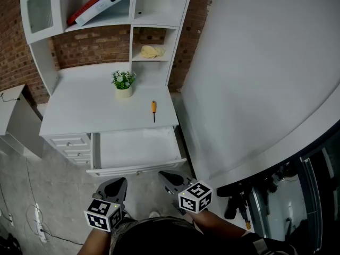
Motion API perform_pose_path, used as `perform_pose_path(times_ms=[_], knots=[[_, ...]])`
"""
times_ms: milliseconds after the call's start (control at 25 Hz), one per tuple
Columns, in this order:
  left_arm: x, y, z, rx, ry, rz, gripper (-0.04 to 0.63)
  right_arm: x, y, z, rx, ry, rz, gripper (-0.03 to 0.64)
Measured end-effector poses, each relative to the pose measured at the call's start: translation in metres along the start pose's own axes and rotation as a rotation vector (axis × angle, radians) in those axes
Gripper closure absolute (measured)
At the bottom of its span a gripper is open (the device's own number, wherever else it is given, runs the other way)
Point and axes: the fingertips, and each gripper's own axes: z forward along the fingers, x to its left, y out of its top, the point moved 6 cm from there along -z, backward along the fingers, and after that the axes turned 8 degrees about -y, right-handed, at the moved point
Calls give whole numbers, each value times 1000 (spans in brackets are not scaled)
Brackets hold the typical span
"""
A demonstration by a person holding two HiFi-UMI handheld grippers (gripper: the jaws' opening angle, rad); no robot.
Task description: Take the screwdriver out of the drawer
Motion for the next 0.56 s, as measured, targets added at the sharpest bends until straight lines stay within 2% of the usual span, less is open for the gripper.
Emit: perform_pose_path(times_ms=[560], knots=[[-4,0,0,-7,0,1,580,0,-2,-2,-3,4,-1,611]])
